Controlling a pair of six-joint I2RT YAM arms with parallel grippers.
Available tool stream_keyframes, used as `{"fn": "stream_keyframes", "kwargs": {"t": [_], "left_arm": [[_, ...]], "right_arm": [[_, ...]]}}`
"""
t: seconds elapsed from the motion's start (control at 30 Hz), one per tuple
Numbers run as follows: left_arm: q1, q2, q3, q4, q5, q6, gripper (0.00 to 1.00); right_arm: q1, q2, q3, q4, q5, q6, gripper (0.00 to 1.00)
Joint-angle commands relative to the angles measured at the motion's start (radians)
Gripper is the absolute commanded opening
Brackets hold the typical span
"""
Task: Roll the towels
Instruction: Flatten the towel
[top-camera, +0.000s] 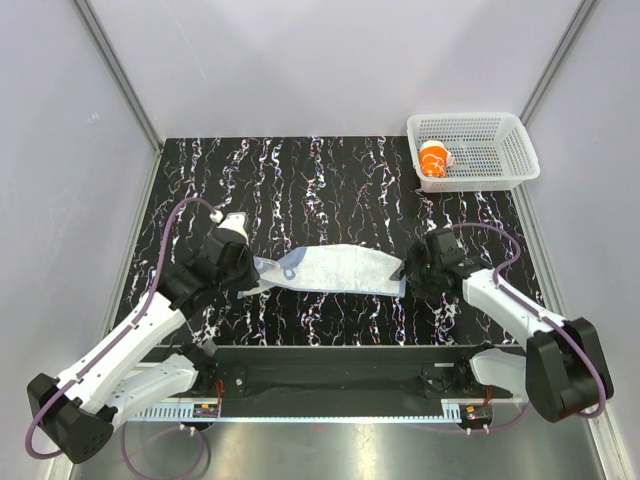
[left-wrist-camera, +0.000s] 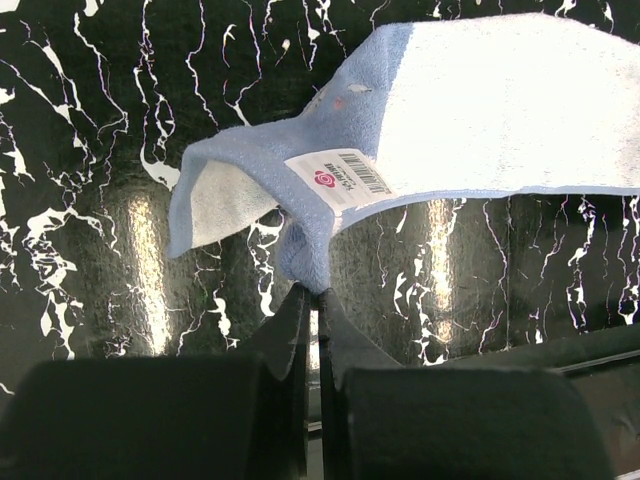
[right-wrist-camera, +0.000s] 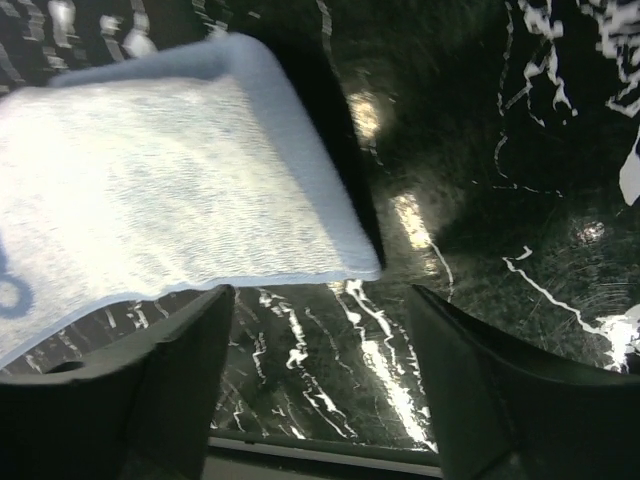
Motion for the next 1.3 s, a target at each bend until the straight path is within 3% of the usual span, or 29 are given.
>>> {"fn": "stream_keyframes", "kwargs": {"t": [0.0,0.4,0.6,0.77,0.97,1.13,1.27], "left_arm": [[0.005,-0.013,-0.007,0.034,0.013,-0.003,0.0],[0.007,-0.012,-0.016,0.043,0.008,0.0,0.0],[0.011,-0.006,-0.013,0.043,0.005,0.002,0.0],[0.022,0.024,0.015,0.043,0.007,0.016,0.0],[0.072,0.157,0.18,0.039,0.033,0.068,0.0],[0.207,0.355,0.407,0.051,0.165,0.118,0.0],[0.328,0.56,0.797,-0.015,0.303,0.137,0.0]], "right_arm": [[-0.002,0.057,-0.026,0.077,-0.022,0.046,0.74],[-0.004,0.151,-0.056,0.166,-0.04,0.043,0.48],[-0.002,0.166,-0.061,0.193,-0.058,0.032,0.15],[-0.002,0.112,-0.006,0.129,-0.042,0.012,0.0],[-0.07,0.164,0.238,0.06,-0.153,-0.05,0.0],[-0.12,0.336,0.633,-0.033,-0.219,-0.115,0.0],[-0.18,0.504,0.981,-0.17,-0.304,-0.153,0.0]]}}
